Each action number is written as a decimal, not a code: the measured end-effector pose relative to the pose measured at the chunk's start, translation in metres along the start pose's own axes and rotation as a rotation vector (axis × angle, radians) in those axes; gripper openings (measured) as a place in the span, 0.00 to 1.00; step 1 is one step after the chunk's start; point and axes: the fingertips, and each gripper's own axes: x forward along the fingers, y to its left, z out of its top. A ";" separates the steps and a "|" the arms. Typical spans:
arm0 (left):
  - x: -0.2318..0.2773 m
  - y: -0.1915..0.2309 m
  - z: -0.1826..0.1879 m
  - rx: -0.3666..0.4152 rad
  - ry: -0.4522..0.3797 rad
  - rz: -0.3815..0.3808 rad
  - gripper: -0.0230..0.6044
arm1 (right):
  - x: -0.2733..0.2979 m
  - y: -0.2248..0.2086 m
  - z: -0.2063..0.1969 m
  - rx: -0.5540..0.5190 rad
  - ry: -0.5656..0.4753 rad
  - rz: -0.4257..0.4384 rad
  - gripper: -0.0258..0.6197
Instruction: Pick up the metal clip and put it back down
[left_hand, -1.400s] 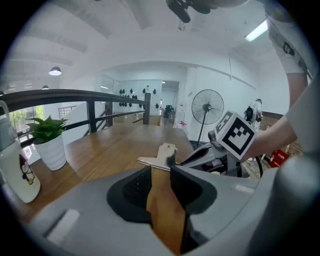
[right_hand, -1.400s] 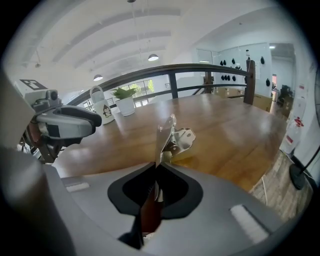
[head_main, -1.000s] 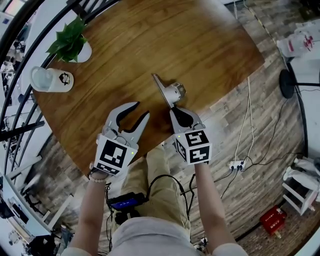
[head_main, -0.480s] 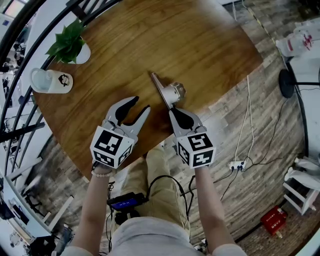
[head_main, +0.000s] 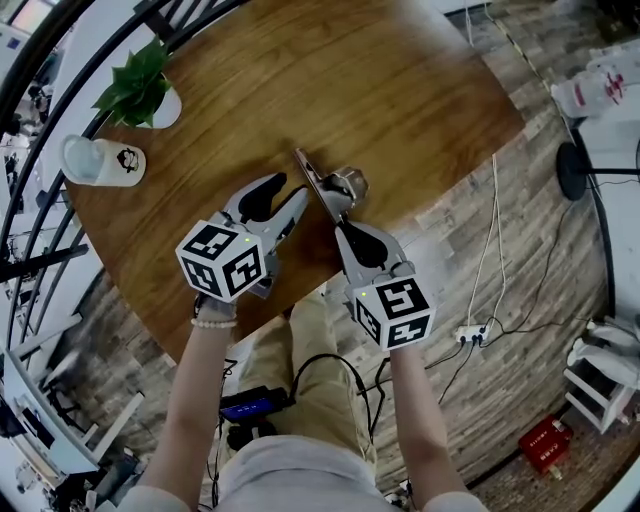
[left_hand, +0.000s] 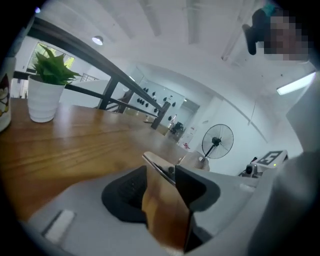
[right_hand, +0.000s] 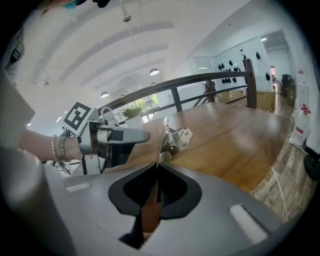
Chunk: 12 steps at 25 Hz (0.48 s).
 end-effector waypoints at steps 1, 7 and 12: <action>0.002 0.001 0.002 -0.024 -0.012 -0.004 0.31 | -0.001 0.001 0.001 -0.003 -0.004 0.004 0.10; 0.011 0.001 0.009 -0.108 -0.064 -0.032 0.31 | -0.007 0.008 0.007 -0.010 -0.024 0.020 0.09; 0.010 0.002 0.014 -0.224 -0.122 -0.074 0.32 | -0.009 0.009 0.011 -0.008 -0.037 0.022 0.09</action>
